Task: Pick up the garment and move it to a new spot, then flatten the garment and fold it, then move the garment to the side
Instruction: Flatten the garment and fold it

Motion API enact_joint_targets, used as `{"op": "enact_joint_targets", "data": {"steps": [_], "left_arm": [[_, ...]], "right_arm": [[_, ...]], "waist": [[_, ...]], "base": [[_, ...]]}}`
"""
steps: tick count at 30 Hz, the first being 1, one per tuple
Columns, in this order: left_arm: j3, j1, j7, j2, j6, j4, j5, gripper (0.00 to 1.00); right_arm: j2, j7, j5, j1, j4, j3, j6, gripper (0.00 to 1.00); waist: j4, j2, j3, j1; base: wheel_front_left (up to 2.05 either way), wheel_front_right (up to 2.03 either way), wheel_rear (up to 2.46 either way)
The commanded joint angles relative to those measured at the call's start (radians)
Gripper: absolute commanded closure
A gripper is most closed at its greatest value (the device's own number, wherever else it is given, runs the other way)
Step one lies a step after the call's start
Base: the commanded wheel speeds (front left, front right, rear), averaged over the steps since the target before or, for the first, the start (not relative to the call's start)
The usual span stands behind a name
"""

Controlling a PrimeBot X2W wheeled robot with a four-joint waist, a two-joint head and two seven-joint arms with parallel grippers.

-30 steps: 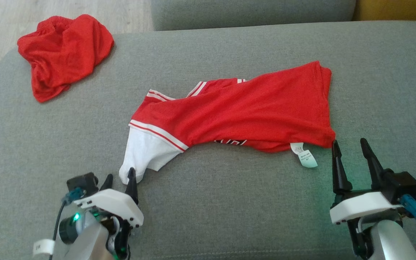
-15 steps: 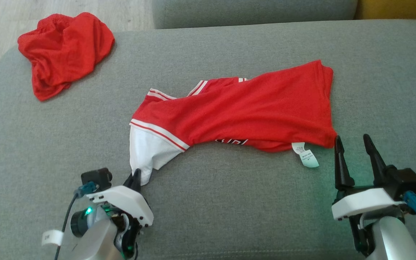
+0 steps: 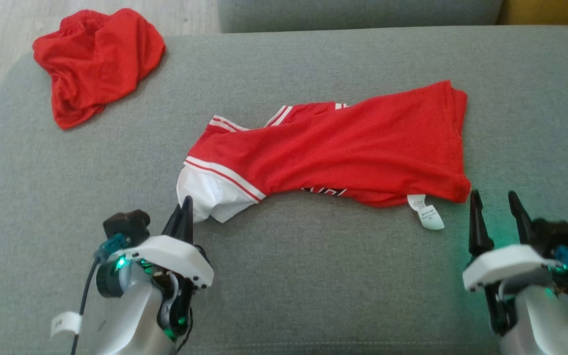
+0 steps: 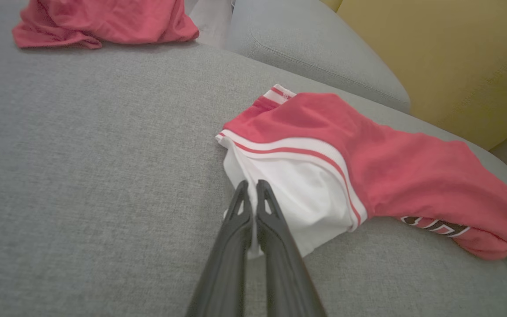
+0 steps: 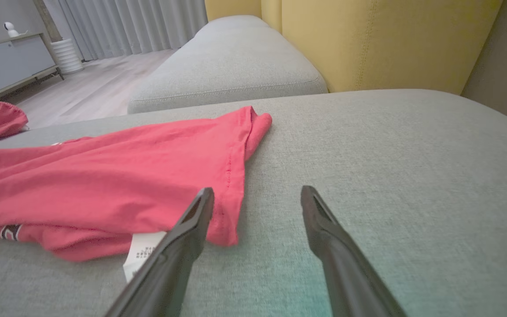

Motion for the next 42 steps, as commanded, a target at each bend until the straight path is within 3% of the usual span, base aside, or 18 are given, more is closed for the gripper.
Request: {"op": "enact_joint_targets", "data": {"steps": [1,17,18,20,21,23,25,32,42], "left_arm": [[0.037,-0.008,-0.013,0.02,0.004,-0.044,0.011,1.0],[0.044,0.045,-0.013,0.015,0.013,-0.136,0.037,1.0],[0.045,0.047,-0.013,0.016,0.013,-0.137,0.037,1.0],[0.046,0.05,-0.013,0.016,0.013,-0.139,0.039,1.0],[0.047,0.052,-0.013,0.017,0.013,-0.139,0.04,1.0],[0.048,0.055,-0.013,0.017,0.013,-0.141,0.041,1.0],[0.048,0.058,-0.013,0.018,0.012,-0.141,0.042,1.0],[0.049,0.068,-0.013,0.021,0.012,-0.148,0.048,1.0],[0.08,0.089,-0.013,0.021,0.016,-0.284,0.071,1.0]], "right_arm": [[-0.004,0.001,0.01,-0.052,-0.008,0.025,0.007,0.0],[-0.004,-0.006,0.051,-0.245,0.352,0.058,0.007,0.0],[-0.004,-0.008,0.055,-0.252,0.366,0.061,0.007,0.05],[-0.004,-0.013,0.067,-0.263,0.392,0.071,0.007,0.47],[-0.004,-0.014,0.074,-0.267,0.404,0.078,0.007,0.59],[-0.004,-0.017,0.09,-0.274,0.425,0.092,0.007,0.74],[-0.004,-0.02,0.106,-0.28,0.443,0.107,0.007,1.0],[-0.004,-0.025,0.135,-0.279,0.42,0.126,0.007,1.0],[-0.004,-0.026,0.117,-0.174,0.11,0.098,0.007,1.0]], "waist": [[0.004,0.0,0.005,0.0],[0.038,0.0,0.029,0.0],[0.038,0.0,0.028,0.0],[0.037,0.0,0.027,0.0],[0.036,0.0,0.026,0.0],[0.034,0.0,0.025,0.0],[0.032,0.0,0.023,0.0],[0.024,0.0,0.01,0.0],[0.006,0.0,-0.022,0.0]], "base": [[0.0,0.0,0.0],[0.0,0.0,0.0],[0.0,0.0,0.0],[0.0,0.0,0.0],[0.0,0.0,0.0],[0.0,0.0,0.0],[0.0,0.0,0.0],[0.0,0.0,0.0],[0.0,0.0,0.0]]}}
